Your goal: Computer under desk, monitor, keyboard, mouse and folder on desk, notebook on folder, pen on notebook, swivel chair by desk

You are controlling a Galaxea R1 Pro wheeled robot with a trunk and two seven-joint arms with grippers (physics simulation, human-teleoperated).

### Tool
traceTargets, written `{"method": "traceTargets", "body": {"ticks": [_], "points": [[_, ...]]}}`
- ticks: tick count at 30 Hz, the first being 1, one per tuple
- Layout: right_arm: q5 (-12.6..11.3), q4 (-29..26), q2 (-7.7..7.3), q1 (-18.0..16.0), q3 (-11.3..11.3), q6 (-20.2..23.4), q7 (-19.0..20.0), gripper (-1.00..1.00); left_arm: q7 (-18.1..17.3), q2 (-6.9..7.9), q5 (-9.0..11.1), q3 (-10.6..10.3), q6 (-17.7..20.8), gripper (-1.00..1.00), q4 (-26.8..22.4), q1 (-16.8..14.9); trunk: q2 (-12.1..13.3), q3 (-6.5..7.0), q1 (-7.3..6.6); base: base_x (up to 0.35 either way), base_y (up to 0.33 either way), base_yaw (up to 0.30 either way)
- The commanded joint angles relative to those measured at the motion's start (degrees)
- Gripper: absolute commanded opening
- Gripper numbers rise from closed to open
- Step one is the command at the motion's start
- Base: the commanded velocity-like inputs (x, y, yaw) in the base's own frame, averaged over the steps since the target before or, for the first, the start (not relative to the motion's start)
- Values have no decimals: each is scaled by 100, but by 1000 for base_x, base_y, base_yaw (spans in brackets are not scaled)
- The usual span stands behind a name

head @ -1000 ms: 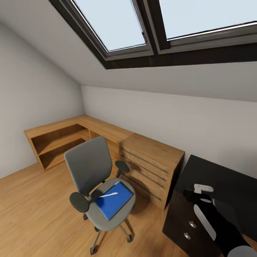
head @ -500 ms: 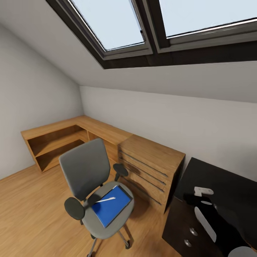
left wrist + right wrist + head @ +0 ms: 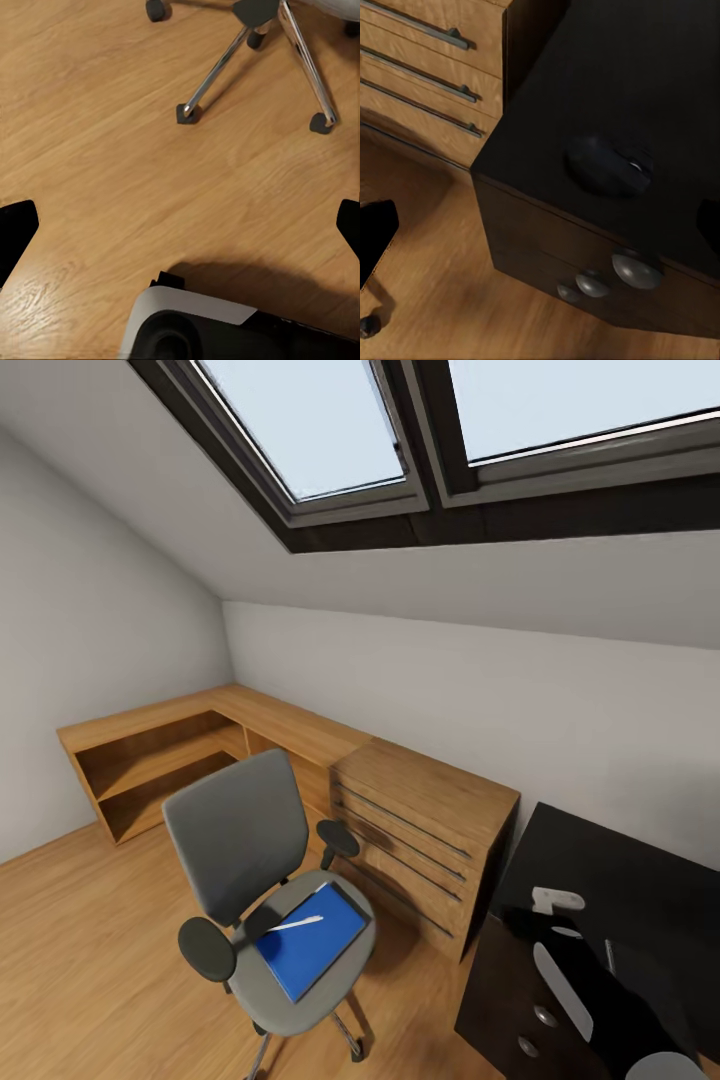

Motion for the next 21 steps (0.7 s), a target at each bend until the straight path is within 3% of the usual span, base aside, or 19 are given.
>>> {"method": "traceTargets", "body": {"ticks": [1,7,21], "points": [[-56,-42,-2,-6,32,7,-66,100,-10,3,58,-48,13,100,37,-5,-13,-13,4,0,0,0],[-57,-147,17,-5,37,-21,-89,100,-10,3,52,-49,199,100,106,-5,-13,-13,4,0,0,0],[-57,-185,24,-5,38,-35,-105,100,-10,3,50,-42,230,100,112,-3,-13,-13,4,0,0,0]]}}
